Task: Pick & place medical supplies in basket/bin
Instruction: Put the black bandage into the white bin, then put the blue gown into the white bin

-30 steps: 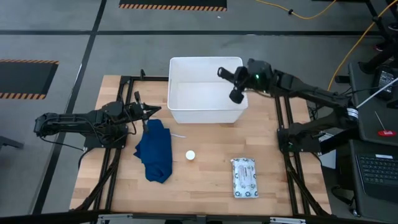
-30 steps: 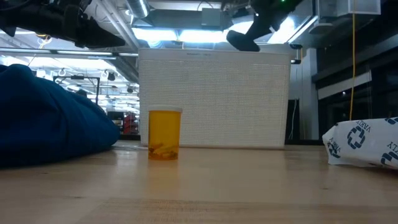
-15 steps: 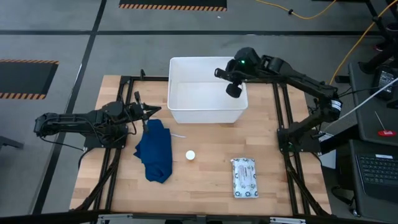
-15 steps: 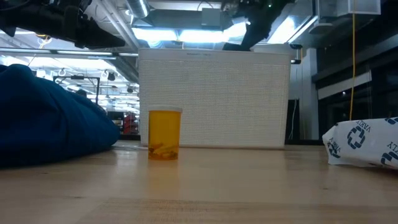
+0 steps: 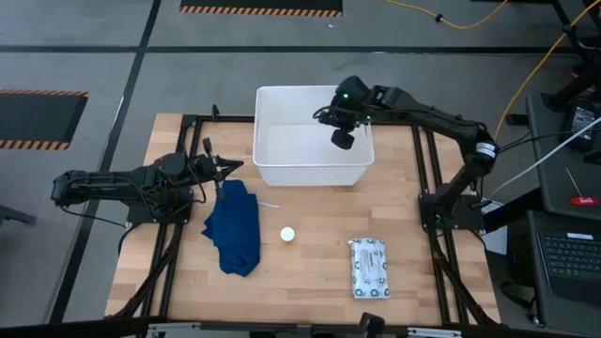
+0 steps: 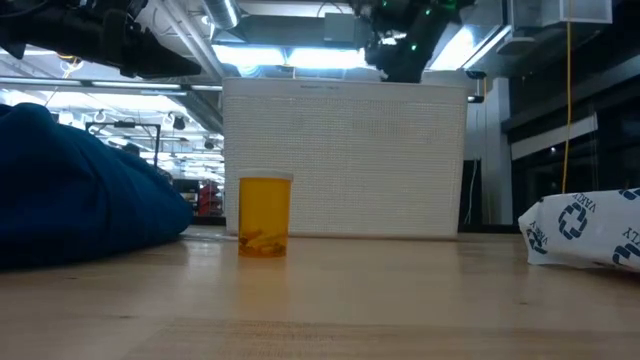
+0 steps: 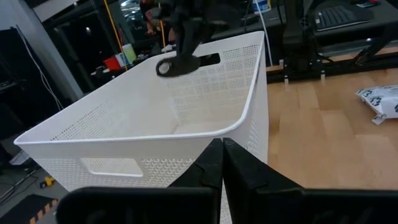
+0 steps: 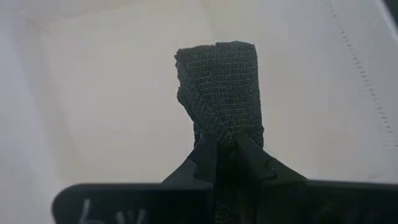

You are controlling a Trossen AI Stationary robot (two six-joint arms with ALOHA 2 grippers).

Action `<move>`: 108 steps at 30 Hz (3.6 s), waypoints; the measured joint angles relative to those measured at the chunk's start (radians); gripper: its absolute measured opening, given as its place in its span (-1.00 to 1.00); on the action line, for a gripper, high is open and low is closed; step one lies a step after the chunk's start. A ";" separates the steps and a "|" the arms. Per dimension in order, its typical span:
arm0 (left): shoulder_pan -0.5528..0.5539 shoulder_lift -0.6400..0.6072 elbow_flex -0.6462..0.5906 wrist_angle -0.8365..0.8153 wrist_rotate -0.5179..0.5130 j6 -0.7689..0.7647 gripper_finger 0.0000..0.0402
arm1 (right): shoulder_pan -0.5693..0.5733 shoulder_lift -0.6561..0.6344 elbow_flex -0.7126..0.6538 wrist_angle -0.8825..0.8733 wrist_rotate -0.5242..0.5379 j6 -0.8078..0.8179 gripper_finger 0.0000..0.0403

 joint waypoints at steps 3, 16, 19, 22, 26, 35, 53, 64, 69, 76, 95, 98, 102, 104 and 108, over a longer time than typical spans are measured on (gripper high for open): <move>0.000 0.000 0.000 0.000 0.000 0.000 -0.98 | 0.000 0.036 0.000 -0.002 0.001 0.000 -0.89; 0.000 0.000 0.000 -0.001 0.000 0.000 -0.98 | -0.013 0.117 -0.028 0.040 -0.003 0.016 -0.89; 0.000 0.000 0.000 -0.001 0.000 0.000 -0.98 | -0.026 0.115 -0.072 0.100 -0.012 0.032 -0.89; 0.000 0.000 0.000 -0.001 0.000 0.000 -0.98 | -0.032 0.114 -0.090 0.102 -0.012 0.034 -0.89; 0.000 0.000 0.000 -0.001 0.000 0.000 -0.98 | -0.031 0.112 -0.104 0.106 -0.013 0.032 -0.89; 0.000 0.000 0.000 -0.001 0.000 0.000 -0.98 | -0.031 0.111 -0.150 0.117 -0.016 0.031 -0.65; 0.000 0.000 0.000 -0.001 0.000 -0.001 -0.98 | -0.031 0.111 -0.150 0.116 -0.017 0.034 -0.60; 0.000 0.000 0.000 -0.001 0.000 0.000 -0.98 | -0.030 0.111 -0.150 0.098 -0.058 0.033 -0.28; 0.000 0.000 0.000 -0.001 0.000 0.000 -0.98 | -0.030 0.111 -0.150 0.090 -0.058 0.031 -0.01; 0.000 0.000 0.000 -0.001 0.000 0.000 -0.98 | -0.030 0.111 -0.128 0.051 -0.053 0.028 0.13; 0.000 0.000 0.000 0.017 0.000 0.004 -0.98 | 0.089 0.032 0.235 -0.132 0.059 -0.048 -0.79; 0.000 0.000 0.000 0.019 0.000 0.008 -0.98 | 0.112 -0.041 0.202 -0.118 0.059 -0.048 -0.96; 0.000 0.000 0.000 0.019 0.001 0.000 -0.98 | 0.141 -0.168 0.031 0.020 0.060 -0.026 -0.96; 0.000 0.000 0.000 0.019 0.017 -0.002 -0.98 | 0.159 -0.241 -0.083 0.111 0.059 -0.026 -0.98; 0.000 0.001 0.045 -0.007 0.091 -0.010 -0.99 | 0.196 -0.378 -0.301 0.295 0.058 -0.023 -0.97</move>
